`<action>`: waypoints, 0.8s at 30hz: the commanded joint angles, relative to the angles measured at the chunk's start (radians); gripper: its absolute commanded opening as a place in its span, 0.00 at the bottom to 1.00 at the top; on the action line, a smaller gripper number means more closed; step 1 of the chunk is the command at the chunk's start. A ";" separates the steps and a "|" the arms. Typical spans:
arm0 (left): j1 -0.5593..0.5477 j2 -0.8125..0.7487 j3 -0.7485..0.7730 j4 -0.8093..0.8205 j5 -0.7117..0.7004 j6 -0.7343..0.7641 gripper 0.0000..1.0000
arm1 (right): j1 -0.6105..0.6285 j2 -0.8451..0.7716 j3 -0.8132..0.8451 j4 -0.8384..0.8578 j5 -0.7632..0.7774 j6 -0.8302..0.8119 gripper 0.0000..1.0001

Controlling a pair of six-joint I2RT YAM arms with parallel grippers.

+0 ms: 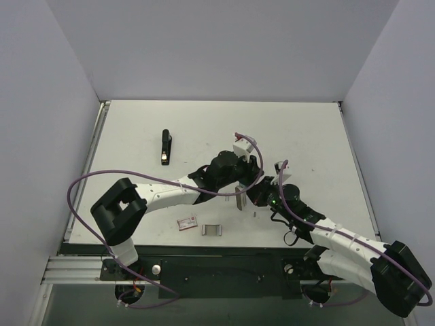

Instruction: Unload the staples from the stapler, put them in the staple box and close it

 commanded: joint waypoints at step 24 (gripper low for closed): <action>-0.010 -0.230 -0.058 -0.005 0.030 0.002 0.00 | -0.022 -0.150 0.073 -0.124 -0.007 -0.052 0.00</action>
